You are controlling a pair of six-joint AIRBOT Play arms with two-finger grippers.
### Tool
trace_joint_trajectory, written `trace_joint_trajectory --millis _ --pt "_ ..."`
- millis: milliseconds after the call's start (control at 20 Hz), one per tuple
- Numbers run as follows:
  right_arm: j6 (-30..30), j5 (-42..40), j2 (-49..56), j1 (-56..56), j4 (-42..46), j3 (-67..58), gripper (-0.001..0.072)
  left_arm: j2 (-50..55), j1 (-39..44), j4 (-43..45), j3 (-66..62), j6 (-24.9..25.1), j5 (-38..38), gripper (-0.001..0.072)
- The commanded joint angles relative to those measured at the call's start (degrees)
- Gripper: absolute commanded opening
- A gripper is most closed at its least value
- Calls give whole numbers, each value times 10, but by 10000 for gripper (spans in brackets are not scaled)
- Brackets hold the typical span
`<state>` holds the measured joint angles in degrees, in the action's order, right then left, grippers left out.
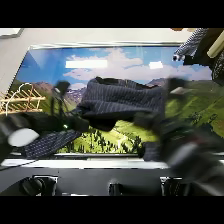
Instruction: Fold the clothes and pants, and hang the long-sleeved shirts on hangers.
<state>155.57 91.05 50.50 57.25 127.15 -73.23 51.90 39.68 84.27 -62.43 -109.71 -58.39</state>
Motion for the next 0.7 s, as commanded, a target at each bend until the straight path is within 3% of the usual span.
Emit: trace_joint_trajectory --millis 0,100,200,350,450,550,650 --pt "-167 48 -29 -133 -54 -162 14 0 -19 21 -155 -30 -86 4" --pt "-243 55 -16 -194 -109 -246 14 1 -35 10 -216 -49 -98 4" --pt "-281 90 8 -232 -169 -325 14 1 -43 -16 -259 -50 -103 4" --pt "-293 149 44 -235 -261 -415 14 1 -43 -63 -289 -54 -113 5" --pt "-283 148 54 -235 -333 -446 14 1 -43 -103 -299 -61 -125 5" --pt "-281 148 54 -235 -341 -449 14 1 -43 -118 -302 -61 -127 5" --pt "-305 148 64 -235 -290 -445 15 11 -43 -116 -302 -72 -127 4"
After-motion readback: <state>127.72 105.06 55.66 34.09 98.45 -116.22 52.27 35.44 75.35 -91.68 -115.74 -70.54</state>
